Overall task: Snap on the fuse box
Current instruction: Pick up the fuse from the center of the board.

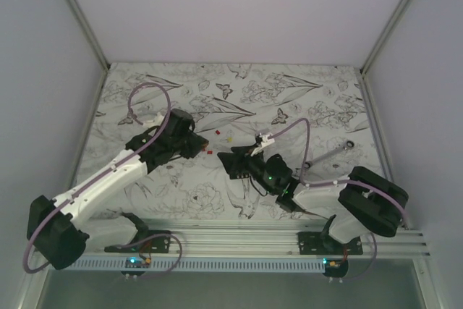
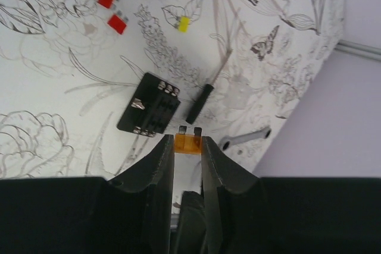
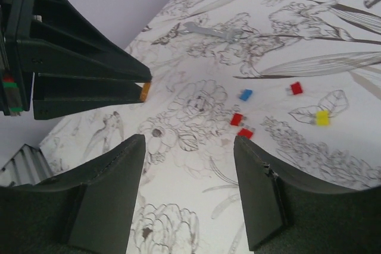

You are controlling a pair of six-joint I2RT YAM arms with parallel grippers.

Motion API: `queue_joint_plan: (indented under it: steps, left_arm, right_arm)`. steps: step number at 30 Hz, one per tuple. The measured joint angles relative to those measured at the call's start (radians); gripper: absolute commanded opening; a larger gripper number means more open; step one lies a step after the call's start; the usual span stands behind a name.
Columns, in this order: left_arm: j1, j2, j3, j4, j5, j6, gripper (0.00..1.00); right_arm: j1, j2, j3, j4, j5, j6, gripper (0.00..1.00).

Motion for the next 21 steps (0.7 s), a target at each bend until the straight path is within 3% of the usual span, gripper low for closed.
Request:
queue_joint_plan:
  steps: [21]
  left_arm:
    - [-0.082, -0.041, -0.006, 0.01, -0.053, -0.145, 0.13]
  right_arm:
    - [0.075, 0.162, 0.13, 0.18, 0.069, 0.033, 0.41]
